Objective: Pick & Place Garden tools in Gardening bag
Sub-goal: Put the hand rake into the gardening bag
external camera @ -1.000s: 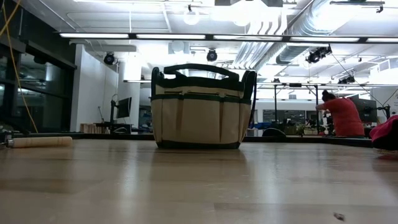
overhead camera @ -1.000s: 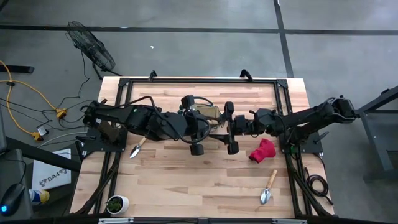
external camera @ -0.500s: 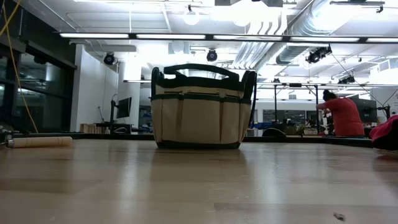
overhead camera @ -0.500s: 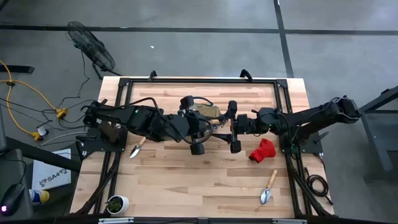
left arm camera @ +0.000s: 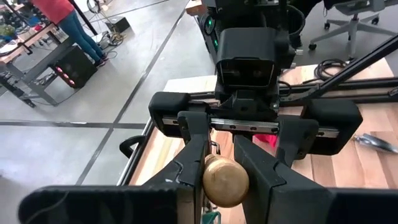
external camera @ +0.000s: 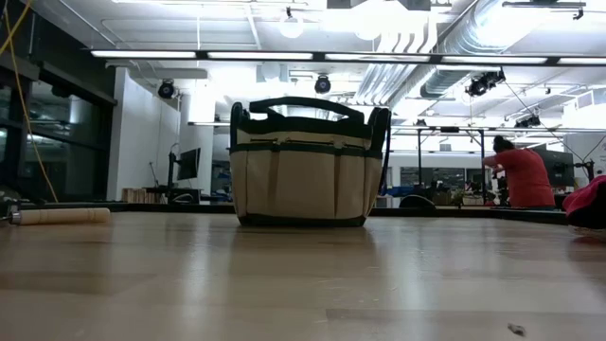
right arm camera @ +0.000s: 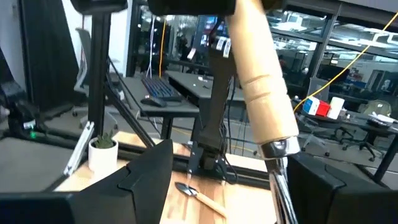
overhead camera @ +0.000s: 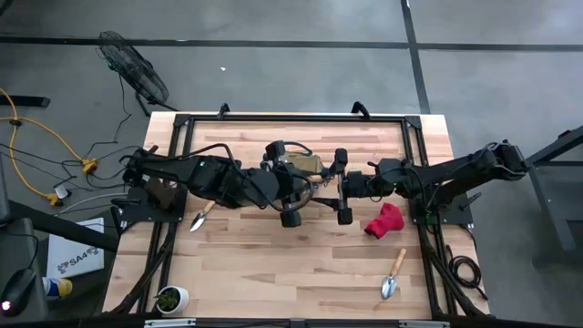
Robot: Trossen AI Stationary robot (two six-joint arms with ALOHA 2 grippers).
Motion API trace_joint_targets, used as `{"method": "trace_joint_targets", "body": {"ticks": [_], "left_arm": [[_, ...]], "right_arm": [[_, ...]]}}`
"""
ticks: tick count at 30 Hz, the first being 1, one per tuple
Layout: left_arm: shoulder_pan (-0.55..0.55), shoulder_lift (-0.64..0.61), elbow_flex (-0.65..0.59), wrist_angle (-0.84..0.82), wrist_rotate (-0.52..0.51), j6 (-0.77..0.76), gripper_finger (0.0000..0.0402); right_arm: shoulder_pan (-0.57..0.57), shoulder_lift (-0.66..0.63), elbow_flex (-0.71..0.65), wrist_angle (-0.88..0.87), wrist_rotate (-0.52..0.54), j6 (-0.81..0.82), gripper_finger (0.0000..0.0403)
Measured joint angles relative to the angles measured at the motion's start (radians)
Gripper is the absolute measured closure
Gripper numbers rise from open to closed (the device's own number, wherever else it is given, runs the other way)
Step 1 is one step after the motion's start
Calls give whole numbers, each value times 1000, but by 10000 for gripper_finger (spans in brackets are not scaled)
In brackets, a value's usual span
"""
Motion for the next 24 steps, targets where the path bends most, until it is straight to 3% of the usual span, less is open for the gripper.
{"method": "trace_joint_targets", "body": {"ticks": [24], "left_arm": [[19,38,-2,-8,13,0,342]], "right_arm": [[-6,0,0,79,18,-260,160]]}}
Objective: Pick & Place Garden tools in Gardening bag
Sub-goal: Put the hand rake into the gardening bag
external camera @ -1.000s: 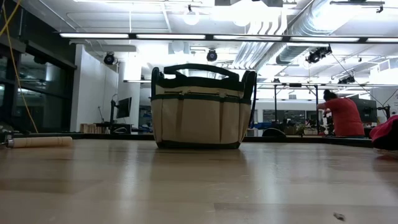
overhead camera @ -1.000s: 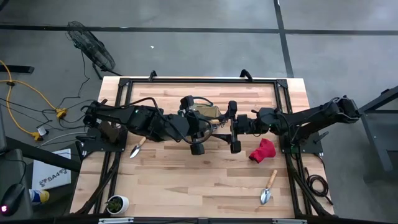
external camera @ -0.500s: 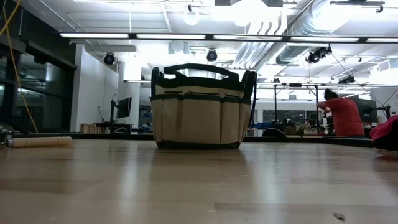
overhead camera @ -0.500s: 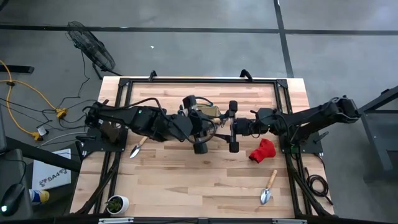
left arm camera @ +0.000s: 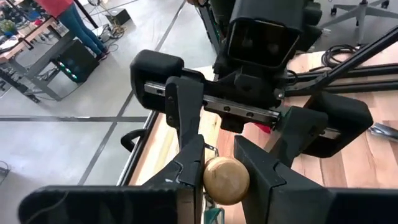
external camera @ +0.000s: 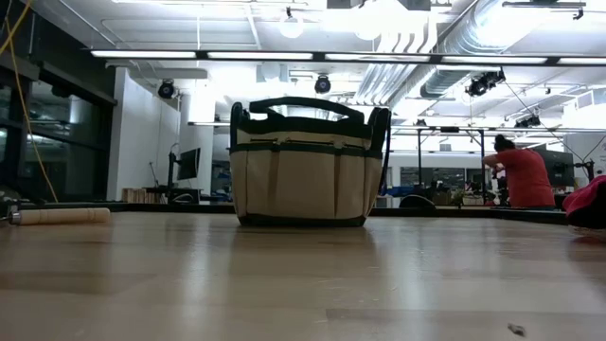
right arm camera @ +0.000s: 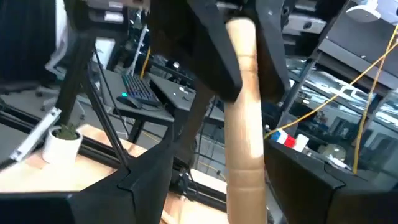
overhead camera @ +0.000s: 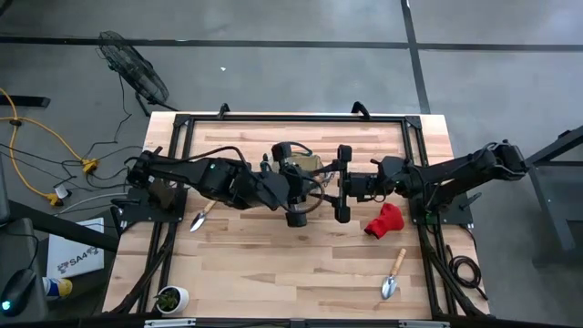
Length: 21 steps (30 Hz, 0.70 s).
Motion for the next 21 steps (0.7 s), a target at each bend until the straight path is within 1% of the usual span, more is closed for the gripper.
{"method": "trace_joint_targets", "body": {"ticks": [4,11,17,21], "left_arm": [[0,-4,2,-11,-24,-4,342],[-2,-3,2,-41,-66,-7,342],[-2,-3,2,-123,-93,-60,342],[-2,-3,2,-178,-81,-124,342]], "right_arm": [[5,-6,0,-20,63,-32,160],[5,-69,1,-158,164,-26,160],[5,-158,2,-324,188,57,160],[20,-221,2,-488,244,147,160]]}}
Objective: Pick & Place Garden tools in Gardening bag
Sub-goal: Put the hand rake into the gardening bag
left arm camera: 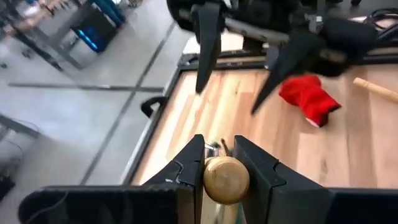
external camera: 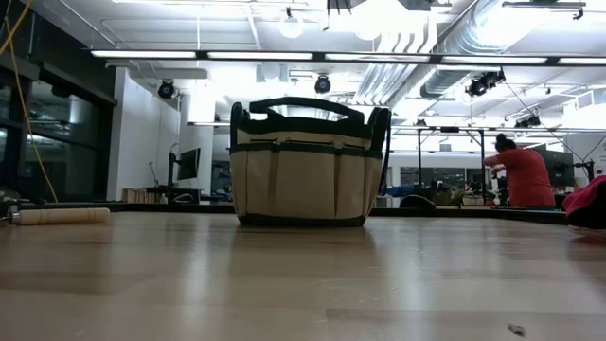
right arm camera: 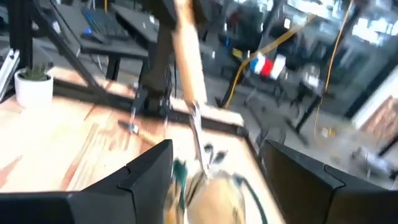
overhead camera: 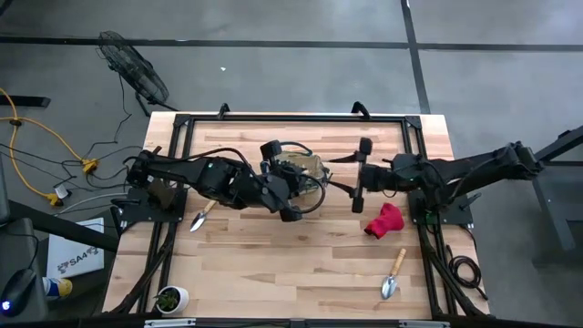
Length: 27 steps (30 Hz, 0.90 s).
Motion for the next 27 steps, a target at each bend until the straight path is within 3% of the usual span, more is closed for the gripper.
{"method": "trace_joint_targets", "body": {"ticks": [7,16,20,27], "left_arm": [[1,0,0,-90,146,-160,342],[0,13,-11,-158,260,-329,342],[1,18,-82,-130,317,-348,342],[19,17,-230,-26,327,-345,342]], "right_arm": [[17,-54,0,-238,9,164,160],[16,-53,0,-346,9,247,160],[16,-53,0,-359,9,249,160],[16,-53,0,-361,8,249,160]]}}
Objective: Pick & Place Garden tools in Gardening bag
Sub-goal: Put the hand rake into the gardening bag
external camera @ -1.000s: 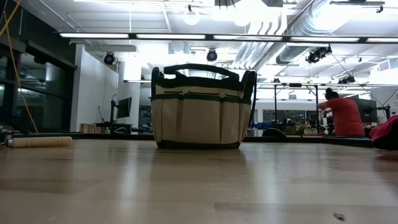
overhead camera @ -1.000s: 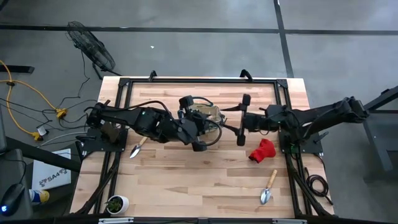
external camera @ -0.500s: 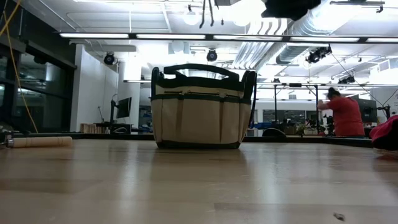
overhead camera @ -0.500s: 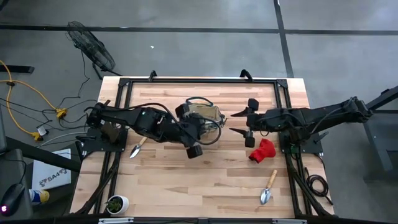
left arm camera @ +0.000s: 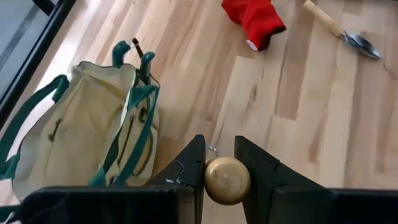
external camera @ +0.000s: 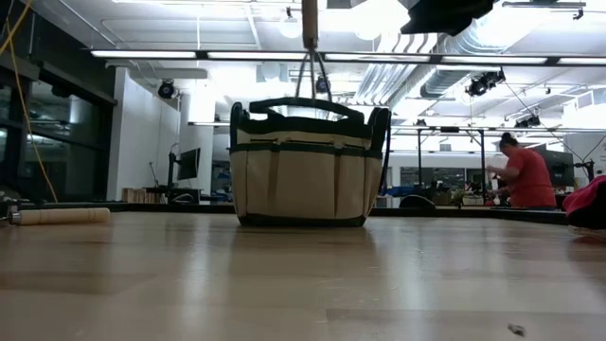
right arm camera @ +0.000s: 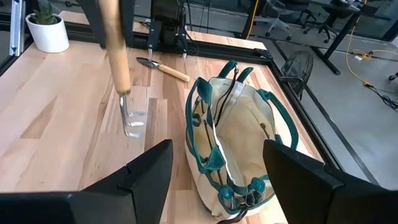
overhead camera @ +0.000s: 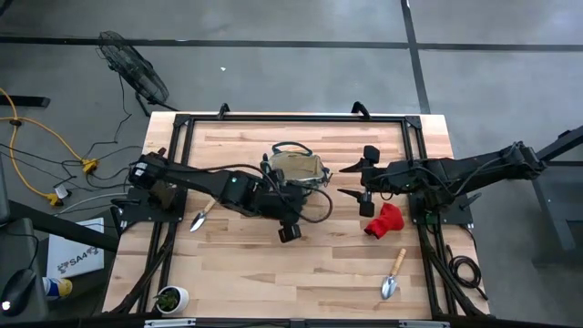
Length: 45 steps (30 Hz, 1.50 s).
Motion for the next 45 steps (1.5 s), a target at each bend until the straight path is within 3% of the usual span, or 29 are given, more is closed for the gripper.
{"method": "trace_joint_targets", "body": {"ticks": [8,18,45], "left_arm": [[70,0,-76,51,-15,65,342],[145,0,-82,75,9,145,342],[158,13,-83,50,8,182,342]], "right_arm": [[0,0,0,0,-4,0,160],[0,1,0,-33,-4,-2,160],[0,1,0,-37,-3,-1,160]]}}
